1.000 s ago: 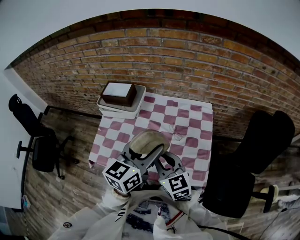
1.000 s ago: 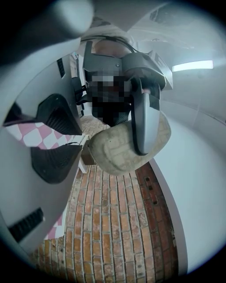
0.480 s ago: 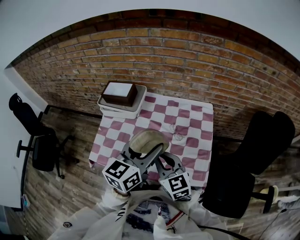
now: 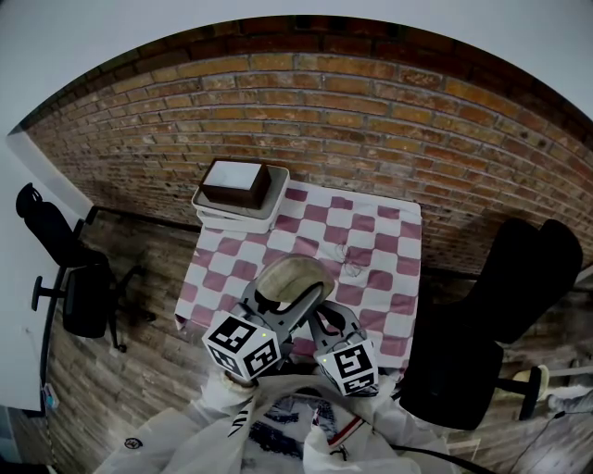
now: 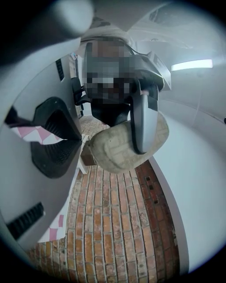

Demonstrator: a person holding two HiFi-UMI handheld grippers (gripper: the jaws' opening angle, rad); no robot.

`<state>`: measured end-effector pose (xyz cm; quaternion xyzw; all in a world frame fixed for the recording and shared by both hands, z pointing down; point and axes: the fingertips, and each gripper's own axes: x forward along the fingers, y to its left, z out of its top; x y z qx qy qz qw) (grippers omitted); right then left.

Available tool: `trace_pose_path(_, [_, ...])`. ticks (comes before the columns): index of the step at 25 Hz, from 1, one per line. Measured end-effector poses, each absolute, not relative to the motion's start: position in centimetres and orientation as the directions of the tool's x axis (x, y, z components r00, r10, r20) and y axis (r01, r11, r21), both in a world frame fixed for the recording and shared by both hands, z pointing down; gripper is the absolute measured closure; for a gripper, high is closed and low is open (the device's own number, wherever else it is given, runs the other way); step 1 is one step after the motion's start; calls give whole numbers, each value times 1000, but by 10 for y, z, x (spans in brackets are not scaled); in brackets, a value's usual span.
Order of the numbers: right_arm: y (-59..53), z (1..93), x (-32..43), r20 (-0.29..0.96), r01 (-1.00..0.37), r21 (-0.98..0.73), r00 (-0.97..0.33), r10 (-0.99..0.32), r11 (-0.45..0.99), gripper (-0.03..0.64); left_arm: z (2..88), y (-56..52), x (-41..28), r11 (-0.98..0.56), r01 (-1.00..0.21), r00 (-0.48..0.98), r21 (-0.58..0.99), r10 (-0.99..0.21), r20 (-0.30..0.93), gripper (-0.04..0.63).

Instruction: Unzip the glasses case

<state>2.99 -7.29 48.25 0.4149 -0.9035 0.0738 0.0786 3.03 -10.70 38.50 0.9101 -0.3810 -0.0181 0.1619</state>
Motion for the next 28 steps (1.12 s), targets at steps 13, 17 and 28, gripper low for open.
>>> trace_pose_path(13, [-72, 486, 36, 219, -771, -23, -625, -749, 636, 604, 390, -106, 31, -671, -660, 731, 338, -678, 82, 311])
trace_pose_path(17, [-72, 492, 40, 249, -783, -4, -603, -758, 622, 604, 398, -109, 26, -646, -641, 734, 414, -673, 86, 311])
trace_pose_path(28, [-75, 494, 49, 292, -816, 74, -531, -795, 573, 606, 404, -108, 21, -625, -639, 731, 449, -674, 102, 313])
